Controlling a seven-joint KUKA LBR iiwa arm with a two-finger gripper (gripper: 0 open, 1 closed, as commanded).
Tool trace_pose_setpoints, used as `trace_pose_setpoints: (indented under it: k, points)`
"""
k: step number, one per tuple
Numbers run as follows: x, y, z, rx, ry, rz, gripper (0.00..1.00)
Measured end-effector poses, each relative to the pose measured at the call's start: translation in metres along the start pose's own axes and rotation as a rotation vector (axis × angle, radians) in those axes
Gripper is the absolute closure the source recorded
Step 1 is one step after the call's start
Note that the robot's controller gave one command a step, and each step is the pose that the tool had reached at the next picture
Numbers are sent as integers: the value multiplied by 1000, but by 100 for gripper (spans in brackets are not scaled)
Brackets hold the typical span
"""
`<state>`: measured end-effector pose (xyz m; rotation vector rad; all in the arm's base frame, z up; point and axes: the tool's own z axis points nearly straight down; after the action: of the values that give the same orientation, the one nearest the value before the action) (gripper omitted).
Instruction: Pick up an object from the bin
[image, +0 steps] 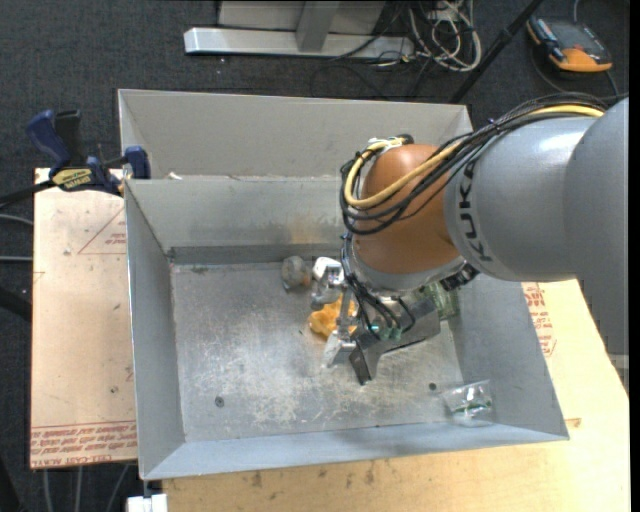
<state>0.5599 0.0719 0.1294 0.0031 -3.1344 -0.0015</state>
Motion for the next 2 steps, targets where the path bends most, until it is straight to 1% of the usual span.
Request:
trace_pose_setpoints:
  k: [1,2]
  points:
    - [-2,0,-4,0,-7,1,0]
    - [-56,-53,46,-11,-8,47,100]
